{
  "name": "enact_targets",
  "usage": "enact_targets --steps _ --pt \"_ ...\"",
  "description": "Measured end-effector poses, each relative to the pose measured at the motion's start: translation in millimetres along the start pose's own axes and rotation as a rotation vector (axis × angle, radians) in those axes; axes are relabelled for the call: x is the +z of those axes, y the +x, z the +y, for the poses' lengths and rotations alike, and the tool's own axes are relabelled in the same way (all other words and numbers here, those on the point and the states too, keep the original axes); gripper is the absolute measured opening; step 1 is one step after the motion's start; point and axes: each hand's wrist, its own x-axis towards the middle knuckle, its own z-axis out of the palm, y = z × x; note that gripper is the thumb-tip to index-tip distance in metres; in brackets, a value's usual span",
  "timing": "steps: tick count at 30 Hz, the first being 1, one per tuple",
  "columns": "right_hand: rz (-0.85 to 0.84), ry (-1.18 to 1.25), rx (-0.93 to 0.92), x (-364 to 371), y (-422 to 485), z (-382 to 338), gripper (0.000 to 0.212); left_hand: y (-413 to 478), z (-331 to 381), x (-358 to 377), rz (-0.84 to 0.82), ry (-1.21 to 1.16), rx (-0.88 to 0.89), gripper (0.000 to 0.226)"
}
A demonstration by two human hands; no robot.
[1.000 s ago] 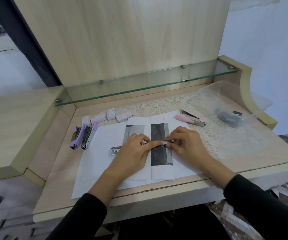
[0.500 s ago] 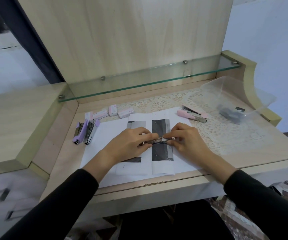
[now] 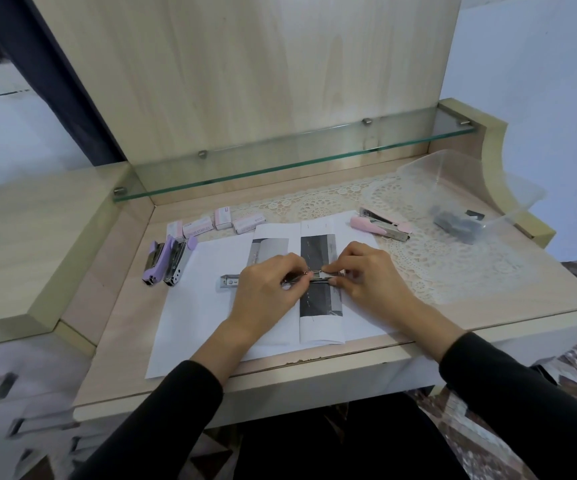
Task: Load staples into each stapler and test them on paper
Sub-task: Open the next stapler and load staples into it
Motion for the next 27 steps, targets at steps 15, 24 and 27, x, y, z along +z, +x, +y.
enact_targets --steps 15,24,27 --pt "0.01 0.012 -0.014 1.1 0.7 2.9 0.017 -4.5 -5.8 -12.2 -0.046 -0.038 -0.092 0.027" --pt "0.027 -0.016 -0.025 -1.9 -2.4 0.5 0.02 -17.5 -14.9 -19.2 -0.142 0.29 -0.094 0.032" --pt "0.081 0.018 -0.068 -2.4 -5.4 1.0 0.02 -17.8 -14.8 -17.8 -0.13 0.318 -0.073 0.03"
